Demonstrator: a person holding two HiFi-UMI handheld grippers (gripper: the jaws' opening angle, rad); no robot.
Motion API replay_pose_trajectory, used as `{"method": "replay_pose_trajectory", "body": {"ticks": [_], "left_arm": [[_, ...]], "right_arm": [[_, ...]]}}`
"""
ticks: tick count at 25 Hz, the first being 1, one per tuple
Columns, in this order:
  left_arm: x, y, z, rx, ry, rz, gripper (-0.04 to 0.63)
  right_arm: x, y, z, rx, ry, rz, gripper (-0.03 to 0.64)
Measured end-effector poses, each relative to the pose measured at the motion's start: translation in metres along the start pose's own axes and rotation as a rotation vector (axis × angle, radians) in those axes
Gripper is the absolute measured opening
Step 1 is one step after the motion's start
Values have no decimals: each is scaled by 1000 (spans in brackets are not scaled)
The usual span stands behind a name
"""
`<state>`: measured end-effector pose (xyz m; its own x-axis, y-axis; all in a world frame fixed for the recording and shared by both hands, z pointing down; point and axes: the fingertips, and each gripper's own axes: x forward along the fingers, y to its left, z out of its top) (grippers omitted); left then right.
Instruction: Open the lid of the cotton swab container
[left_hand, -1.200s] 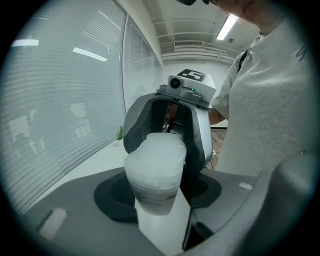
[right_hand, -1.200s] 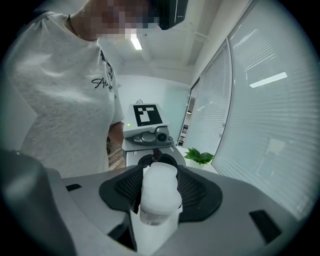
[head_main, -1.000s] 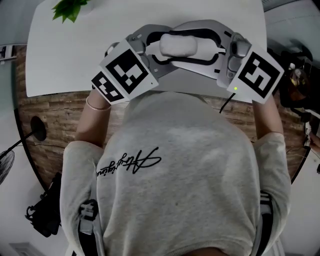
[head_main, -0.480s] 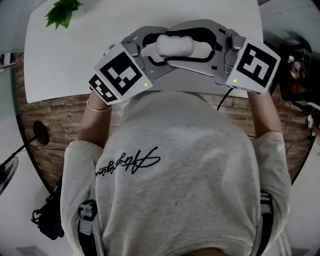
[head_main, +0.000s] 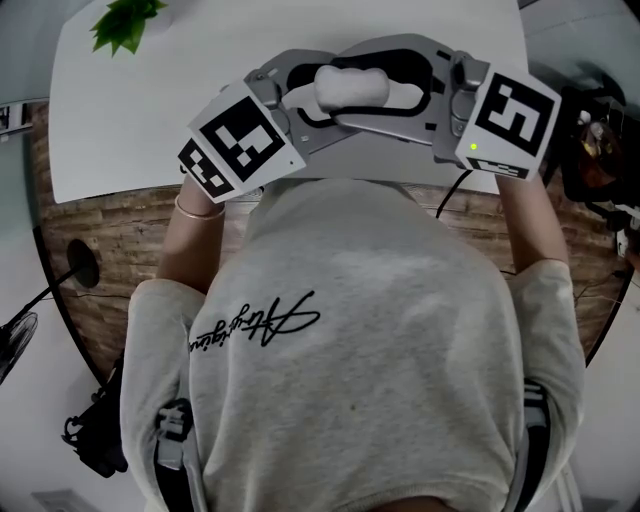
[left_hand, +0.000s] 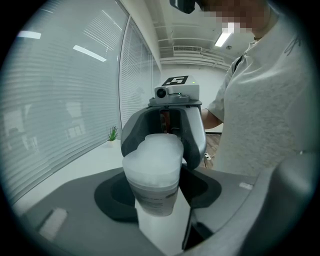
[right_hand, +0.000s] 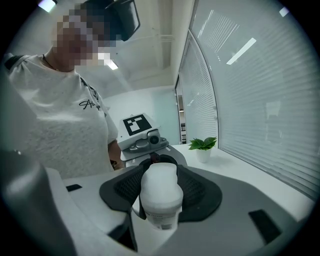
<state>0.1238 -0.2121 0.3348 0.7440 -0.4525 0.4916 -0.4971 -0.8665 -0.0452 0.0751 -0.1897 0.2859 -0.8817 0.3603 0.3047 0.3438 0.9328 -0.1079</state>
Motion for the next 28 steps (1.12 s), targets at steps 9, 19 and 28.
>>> {"method": "replay_pose_trajectory", "body": {"ticks": [9,19,28], "left_arm": [[2,4,-1,-2,-2,-8,235],[-2,7,0,-6,-34,-19,233],[-2,12,0,-13,-41,-32,232]], "right_arm": [[0,-7,0,47,-3,11,216],[3,-12,4,88,-3,30,216],[3,-17,5,130,-4,38,218]]}}
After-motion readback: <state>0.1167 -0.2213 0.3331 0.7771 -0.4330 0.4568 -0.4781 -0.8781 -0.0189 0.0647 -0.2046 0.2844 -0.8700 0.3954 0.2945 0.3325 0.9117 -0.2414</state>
